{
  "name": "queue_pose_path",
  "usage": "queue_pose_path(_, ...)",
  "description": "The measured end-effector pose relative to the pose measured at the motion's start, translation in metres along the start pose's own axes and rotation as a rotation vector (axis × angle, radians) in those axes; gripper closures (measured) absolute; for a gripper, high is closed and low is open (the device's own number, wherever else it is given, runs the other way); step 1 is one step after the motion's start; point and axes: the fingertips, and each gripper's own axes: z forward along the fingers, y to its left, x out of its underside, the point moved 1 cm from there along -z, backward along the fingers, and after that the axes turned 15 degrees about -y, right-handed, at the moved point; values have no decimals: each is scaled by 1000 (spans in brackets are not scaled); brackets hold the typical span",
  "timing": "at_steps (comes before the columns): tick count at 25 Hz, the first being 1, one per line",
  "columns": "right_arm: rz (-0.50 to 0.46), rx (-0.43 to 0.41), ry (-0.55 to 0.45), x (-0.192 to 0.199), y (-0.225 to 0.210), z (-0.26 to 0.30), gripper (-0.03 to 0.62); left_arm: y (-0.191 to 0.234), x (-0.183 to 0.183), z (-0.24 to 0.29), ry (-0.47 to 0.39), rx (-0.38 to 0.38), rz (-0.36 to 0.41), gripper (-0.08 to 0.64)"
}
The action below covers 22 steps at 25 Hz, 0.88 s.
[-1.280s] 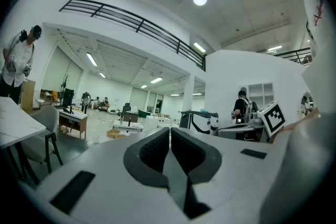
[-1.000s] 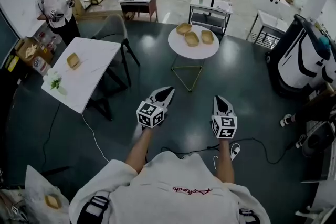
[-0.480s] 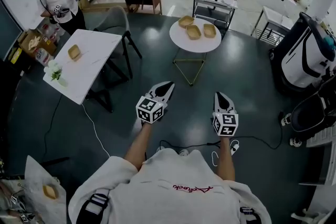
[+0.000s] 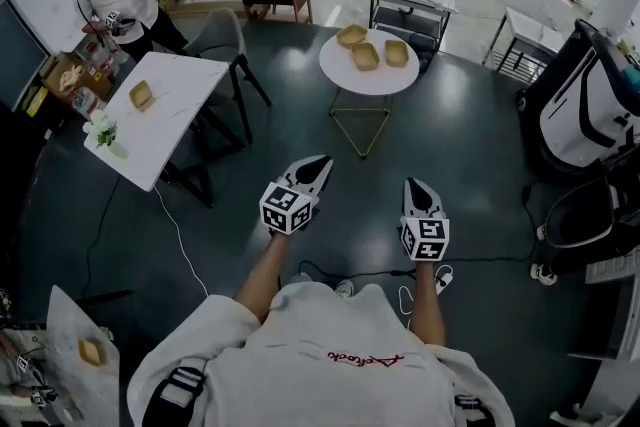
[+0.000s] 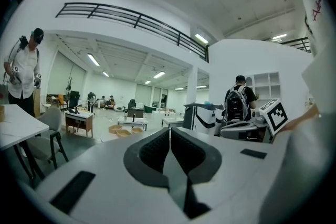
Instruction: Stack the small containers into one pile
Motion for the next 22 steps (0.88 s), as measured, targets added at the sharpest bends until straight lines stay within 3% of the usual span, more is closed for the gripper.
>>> queue_pose_path(22,15,24,-30,2,-41,-10,572,-39,12,40,9,66,2,540)
